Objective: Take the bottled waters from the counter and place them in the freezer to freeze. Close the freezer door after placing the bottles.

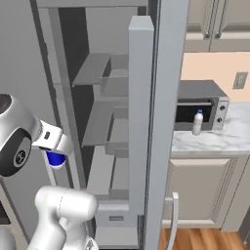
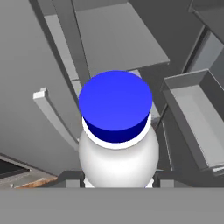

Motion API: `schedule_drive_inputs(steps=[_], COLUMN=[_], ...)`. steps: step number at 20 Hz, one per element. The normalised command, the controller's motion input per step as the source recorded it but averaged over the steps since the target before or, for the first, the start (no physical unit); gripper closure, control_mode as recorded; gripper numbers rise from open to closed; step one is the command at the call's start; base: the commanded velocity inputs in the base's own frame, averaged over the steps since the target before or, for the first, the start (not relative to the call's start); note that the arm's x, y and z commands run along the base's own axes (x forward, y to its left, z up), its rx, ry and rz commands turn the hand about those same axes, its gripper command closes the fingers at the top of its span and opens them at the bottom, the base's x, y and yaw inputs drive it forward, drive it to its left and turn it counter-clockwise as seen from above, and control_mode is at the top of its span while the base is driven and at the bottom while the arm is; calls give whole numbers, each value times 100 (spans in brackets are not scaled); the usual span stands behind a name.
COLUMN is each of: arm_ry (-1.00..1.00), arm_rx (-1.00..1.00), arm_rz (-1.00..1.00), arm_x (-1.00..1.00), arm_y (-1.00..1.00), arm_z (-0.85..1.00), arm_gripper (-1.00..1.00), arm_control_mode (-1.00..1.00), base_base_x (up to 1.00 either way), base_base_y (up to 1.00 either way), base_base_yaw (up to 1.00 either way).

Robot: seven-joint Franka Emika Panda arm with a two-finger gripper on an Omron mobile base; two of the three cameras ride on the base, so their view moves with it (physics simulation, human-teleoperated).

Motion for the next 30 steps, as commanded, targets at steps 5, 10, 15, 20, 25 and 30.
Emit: schedule_drive_inputs(steps=[5, 10, 15, 20, 25, 30], arm_ry=[0, 0, 0, 0, 0, 0], arm_rx=[0, 0, 0, 0, 0, 0], arm_rz=[0, 0, 0, 0, 0, 0], arm_x=[0, 0, 0, 0, 0, 0], arm_y=[0, 0, 0, 0, 0, 0], arm_z=[0, 0, 0, 0, 0, 0], arm_gripper=[100, 100, 100, 100, 100, 100], arm_control_mode=[100, 100, 100, 100, 100, 100], base_base_x=[41, 26, 30, 24, 43, 29], base_base_y=[0, 0, -14, -5, 0, 0], base_base_yaw=[-2, 0, 0, 0, 0, 0])
